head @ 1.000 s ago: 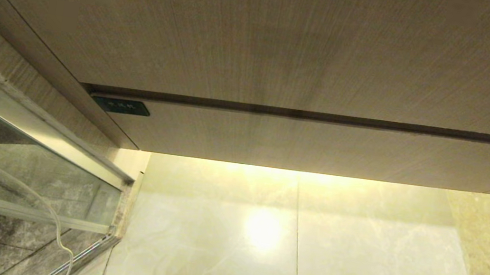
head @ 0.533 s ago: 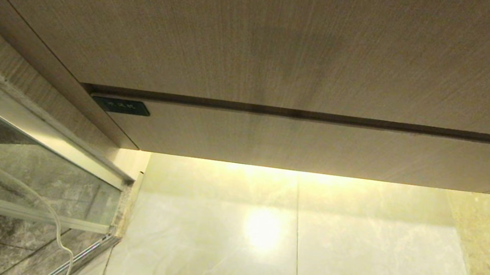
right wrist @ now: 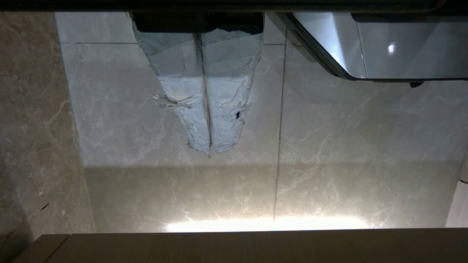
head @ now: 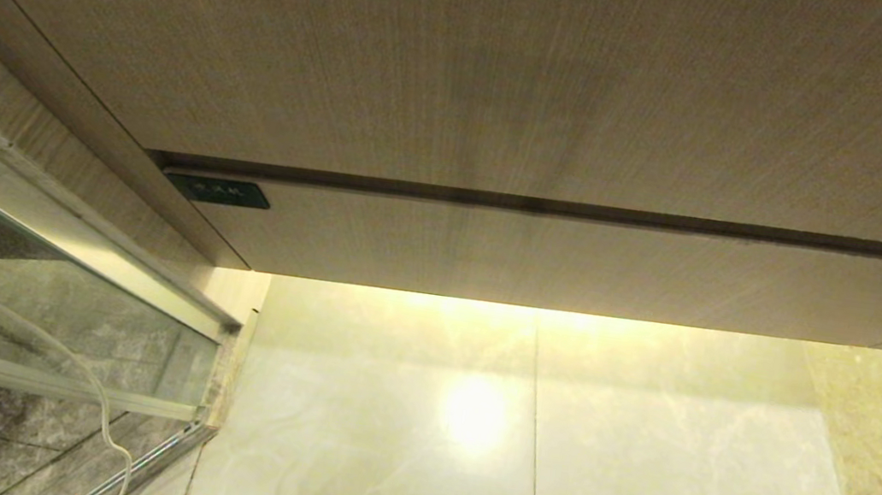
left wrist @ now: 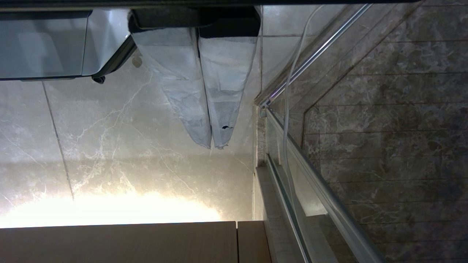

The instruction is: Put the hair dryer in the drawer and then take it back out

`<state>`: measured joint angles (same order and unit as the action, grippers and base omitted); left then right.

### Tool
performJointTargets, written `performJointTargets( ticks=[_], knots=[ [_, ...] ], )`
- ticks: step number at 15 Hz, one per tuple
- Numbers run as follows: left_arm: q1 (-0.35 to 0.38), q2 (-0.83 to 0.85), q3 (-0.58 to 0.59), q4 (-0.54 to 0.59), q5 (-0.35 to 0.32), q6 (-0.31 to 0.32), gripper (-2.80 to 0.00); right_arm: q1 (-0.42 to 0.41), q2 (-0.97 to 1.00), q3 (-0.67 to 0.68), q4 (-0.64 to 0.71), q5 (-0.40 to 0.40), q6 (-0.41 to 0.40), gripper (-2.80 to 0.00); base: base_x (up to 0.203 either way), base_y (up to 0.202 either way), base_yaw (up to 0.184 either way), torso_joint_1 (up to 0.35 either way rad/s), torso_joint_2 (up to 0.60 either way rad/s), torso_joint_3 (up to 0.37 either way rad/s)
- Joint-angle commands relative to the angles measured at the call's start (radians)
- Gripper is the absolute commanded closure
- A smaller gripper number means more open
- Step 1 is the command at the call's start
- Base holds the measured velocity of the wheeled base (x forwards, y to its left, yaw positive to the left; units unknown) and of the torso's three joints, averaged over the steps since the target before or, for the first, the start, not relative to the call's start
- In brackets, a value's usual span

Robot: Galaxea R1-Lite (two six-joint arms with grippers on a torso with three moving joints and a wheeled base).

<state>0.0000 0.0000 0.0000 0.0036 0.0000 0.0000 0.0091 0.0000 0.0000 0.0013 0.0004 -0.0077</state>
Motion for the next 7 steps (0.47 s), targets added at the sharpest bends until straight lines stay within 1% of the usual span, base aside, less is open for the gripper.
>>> performJointTargets(
  ticks=[1,7],
  knots=[
    [0.0,-0.002,-0.002,0.001,0.0,0.0,0.0,0.0,0.002,0.002,-0.001,0.0,0.002,0.0,0.0,0.0,0.0,0.0,0.0,0.0],
    [0.0,-0.002,0.0,0.001,0.0,-0.002,0.0,0.002,0.002,0.0,-0.001,0.0,0.005,0.0,0.0,0.0,0.0,0.0,0.0,0.0]
  ],
)
